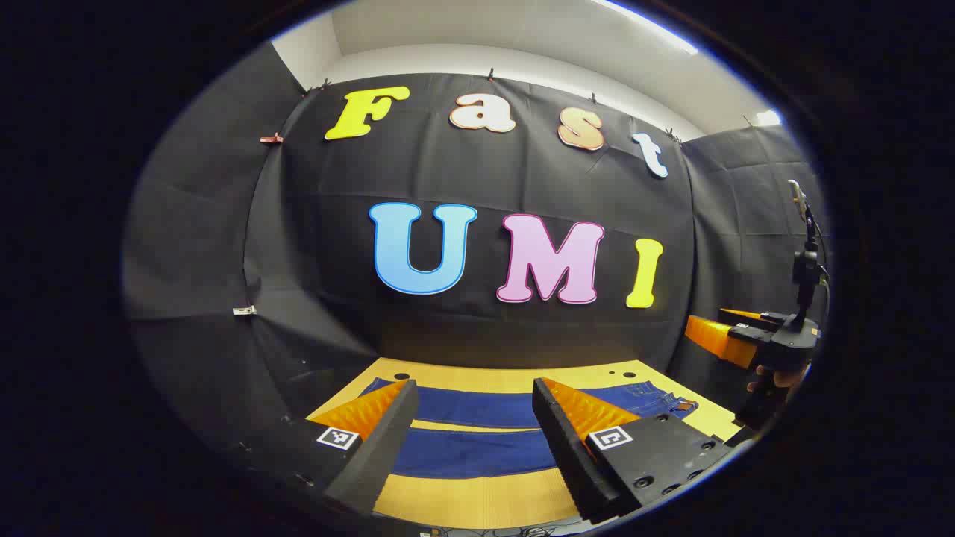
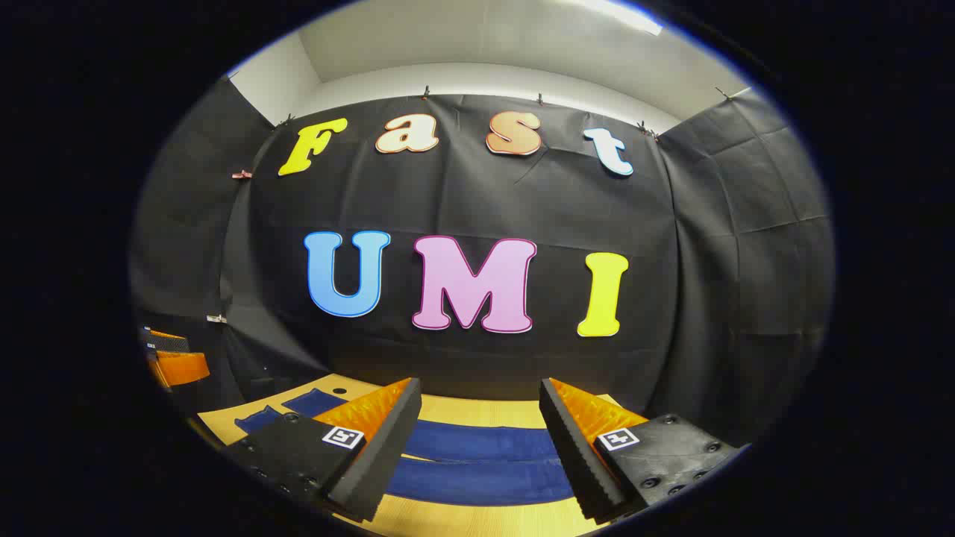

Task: Grasp the waist and the cuffs of the jeans and fold them to make the two legs overlap; first hold the waist and fold one-third of the jeans toward the cuffs, then hold the cuffs and fold the remaining one-third in the same direction to finish folding.

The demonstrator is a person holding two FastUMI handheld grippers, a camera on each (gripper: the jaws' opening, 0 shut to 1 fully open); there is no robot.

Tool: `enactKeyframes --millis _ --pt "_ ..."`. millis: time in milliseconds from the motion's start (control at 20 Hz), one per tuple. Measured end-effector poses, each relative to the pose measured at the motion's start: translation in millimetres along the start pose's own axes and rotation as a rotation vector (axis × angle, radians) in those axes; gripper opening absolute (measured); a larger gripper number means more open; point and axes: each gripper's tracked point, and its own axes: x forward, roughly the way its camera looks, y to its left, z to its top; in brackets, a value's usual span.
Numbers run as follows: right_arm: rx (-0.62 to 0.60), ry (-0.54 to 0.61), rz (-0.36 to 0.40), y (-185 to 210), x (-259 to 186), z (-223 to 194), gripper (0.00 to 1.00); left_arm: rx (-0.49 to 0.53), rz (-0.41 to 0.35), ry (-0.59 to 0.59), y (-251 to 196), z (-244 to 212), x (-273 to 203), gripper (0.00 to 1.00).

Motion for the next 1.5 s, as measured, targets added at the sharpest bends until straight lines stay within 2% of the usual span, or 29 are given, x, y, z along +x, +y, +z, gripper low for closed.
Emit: enactKeyframes --millis 250,300,350,400,500,550,800,950,1000,1100,1150,1200,1250,1300,1350,1400,1450,1500 --pt "0.017 -0.011 -0.059 -25 3 7 1.00 0.046 -0.016 -0.026 13 11 12 0.96" --pt "0.011 -0.016 -0.073 -31 3 10 0.94 0.048 -0.022 -0.027 14 12 16 0.96" --pt "0.002 -0.014 -0.081 -36 2 10 0.97 0.039 -0.029 -0.021 15 10 22 0.96" --pt "-0.009 -0.009 -0.087 -39 2 9 0.94 0.022 -0.039 -0.012 12 8 26 0.96" --pt "-0.031 -0.002 -0.098 -46 3 8 0.97 0.001 -0.065 -0.008 5 8 39 0.96" --pt "-0.039 0.002 -0.105 -50 4 8 0.94 0.003 -0.073 -0.005 2 7 47 0.96" --pt "-0.031 0.018 -0.136 -66 18 4 0.97 -0.002 -0.091 0.019 -7 7 79 0.96" --pt "-0.018 0.021 -0.139 -71 30 2 0.97 0.005 -0.092 0.020 -7 8 92 0.96" --pt "-0.022 0.017 -0.141 -73 35 2 1.00 0.009 -0.091 0.021 -7 8 95 0.96" --pt "-0.023 0.017 -0.141 -76 41 1 0.97 0.010 -0.083 0.023 -3 5 102 0.96" --pt "-0.022 0.018 -0.140 -77 44 1 1.00 0.006 -0.076 0.027 1 3 106 0.96" --pt "-0.024 0.015 -0.143 -80 47 0 0.94 0.002 -0.063 0.029 7 3 109 0.96" --pt "-0.027 0.014 -0.146 -82 50 0 0.97 -0.003 -0.055 0.028 13 1 111 0.96" --pt "-0.028 0.020 -0.147 -83 53 -4 0.94 -0.007 -0.052 0.023 18 2 112 0.96" --pt "-0.027 0.029 -0.147 -83 56 -7 1.00 -0.006 -0.052 0.022 23 1 114 0.96" --pt "-0.025 0.036 -0.147 -85 59 -9 0.94 0.003 -0.049 0.027 31 -2 116 0.96" --pt "-0.026 0.041 -0.149 -86 61 -10 0.97 0.038 -0.054 0.043 41 -8 119 0.96" --pt "-0.029 0.044 -0.148 -87 63 -11 0.94 0.112 -0.044 0.069 54 -16 123 0.96"
